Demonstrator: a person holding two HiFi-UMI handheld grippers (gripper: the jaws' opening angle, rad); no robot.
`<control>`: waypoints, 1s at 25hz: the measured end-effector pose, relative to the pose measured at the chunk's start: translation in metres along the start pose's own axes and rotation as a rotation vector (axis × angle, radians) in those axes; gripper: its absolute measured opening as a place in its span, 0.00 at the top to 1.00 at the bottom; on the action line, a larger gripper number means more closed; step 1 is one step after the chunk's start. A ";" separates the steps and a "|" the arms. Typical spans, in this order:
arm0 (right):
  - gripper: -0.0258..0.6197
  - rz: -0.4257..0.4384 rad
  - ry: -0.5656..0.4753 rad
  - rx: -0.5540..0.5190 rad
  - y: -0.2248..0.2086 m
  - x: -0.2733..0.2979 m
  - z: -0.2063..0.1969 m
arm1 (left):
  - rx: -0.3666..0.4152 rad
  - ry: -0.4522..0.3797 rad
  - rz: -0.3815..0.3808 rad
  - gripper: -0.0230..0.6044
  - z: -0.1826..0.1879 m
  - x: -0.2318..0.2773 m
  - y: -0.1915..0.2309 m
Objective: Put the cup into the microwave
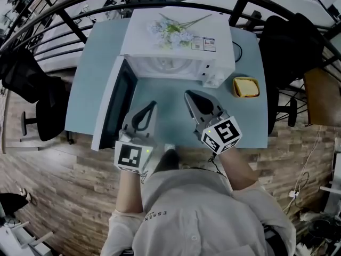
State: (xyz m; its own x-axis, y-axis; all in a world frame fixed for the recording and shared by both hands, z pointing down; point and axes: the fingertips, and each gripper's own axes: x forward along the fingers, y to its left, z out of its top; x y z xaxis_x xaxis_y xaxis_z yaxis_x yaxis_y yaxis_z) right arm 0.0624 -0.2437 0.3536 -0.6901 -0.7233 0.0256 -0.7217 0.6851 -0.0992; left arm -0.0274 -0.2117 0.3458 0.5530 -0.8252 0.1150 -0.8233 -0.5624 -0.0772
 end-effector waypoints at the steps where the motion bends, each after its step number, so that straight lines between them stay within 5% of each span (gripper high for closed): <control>1: 0.94 -0.001 -0.007 -0.006 0.002 -0.004 0.004 | 0.015 -0.003 0.001 0.96 0.002 -0.002 0.000; 10: 0.94 -0.007 -0.059 -0.082 0.007 -0.024 0.034 | 0.048 -0.026 0.014 0.96 0.013 -0.008 0.006; 25: 0.94 0.002 -0.082 -0.063 0.011 -0.018 0.039 | 0.061 0.007 0.001 0.96 0.009 0.000 0.011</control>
State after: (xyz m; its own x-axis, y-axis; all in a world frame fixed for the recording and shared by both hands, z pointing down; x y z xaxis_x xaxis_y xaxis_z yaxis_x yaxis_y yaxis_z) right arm 0.0691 -0.2268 0.3128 -0.6864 -0.7251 -0.0562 -0.7244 0.6885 -0.0361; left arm -0.0356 -0.2186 0.3356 0.5509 -0.8256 0.1217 -0.8145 -0.5637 -0.1373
